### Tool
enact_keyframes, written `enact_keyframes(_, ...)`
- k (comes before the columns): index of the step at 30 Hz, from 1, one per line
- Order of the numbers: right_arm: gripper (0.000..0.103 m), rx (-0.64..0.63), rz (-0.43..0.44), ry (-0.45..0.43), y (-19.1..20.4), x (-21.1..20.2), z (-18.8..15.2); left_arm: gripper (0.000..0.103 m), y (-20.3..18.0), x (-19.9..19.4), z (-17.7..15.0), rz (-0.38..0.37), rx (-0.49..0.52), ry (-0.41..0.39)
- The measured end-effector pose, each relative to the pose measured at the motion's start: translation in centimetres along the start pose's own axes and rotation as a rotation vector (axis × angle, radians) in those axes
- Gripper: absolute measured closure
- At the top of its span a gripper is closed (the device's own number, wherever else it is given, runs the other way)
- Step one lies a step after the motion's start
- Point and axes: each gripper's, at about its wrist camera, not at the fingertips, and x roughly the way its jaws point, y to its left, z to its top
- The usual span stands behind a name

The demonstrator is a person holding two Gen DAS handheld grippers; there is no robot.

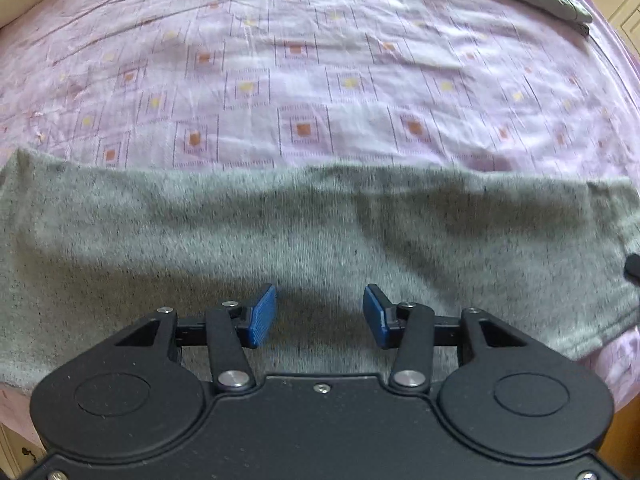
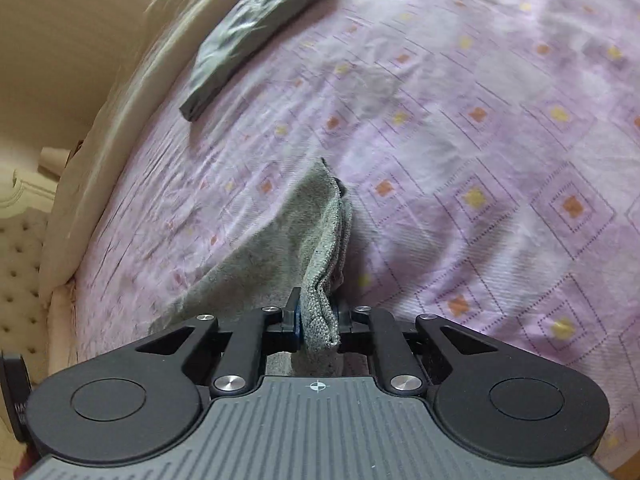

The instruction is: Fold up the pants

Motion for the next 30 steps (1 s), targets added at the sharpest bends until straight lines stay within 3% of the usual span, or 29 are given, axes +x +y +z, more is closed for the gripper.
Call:
enact_keyframes(5, 0.090, -0.047, 0.031, -0.032, 2.3, -1.9, 0.2, 0.055, -0.1, 2.7, 4.5, 0.064, -0.031, 0.038)
enact_keyframes(9, 0.090, -0.087, 0.031, -0.039, 3.5, -2.5, 0.6, 0.056, -0.9, 3.6, 5.2, 0.092, -0.040, 0.046)
enact_keyframes(13, 0.090, -0.103, 0.033, -0.037, 4.0, -2.8, 0.7, 0.056, -1.7, 3.3, 4.1, 0.113, -0.006, 0.039)
enact_keyframes(21, 0.090, -0.106, 0.015, -0.040, 4.5, -2.6, 0.6, 0.056, -1.7, 2.8, 2.7, 0.083, -0.010, 0.053)
enact_keyframes(25, 0.090, -0.122, 0.004, -0.050, 5.3, -2.8, 0.5, 0.056, -1.4, 1.6, -0.3, 0.039, 0.010, 0.065)
enact_keyframes(28, 0.090, -0.128, -0.012, -0.066, 6.2, -2.9, 0.2, 0.056, -0.6, 1.8, -3.0, -0.009, 0.016, 0.135)
enact_keyframes(30, 0.090, -0.134, -0.029, -0.075, 7.2, -3.0, -0.1, 0.053, 0.3, 1.7, -4.4, -0.037, 0.029, 0.137)
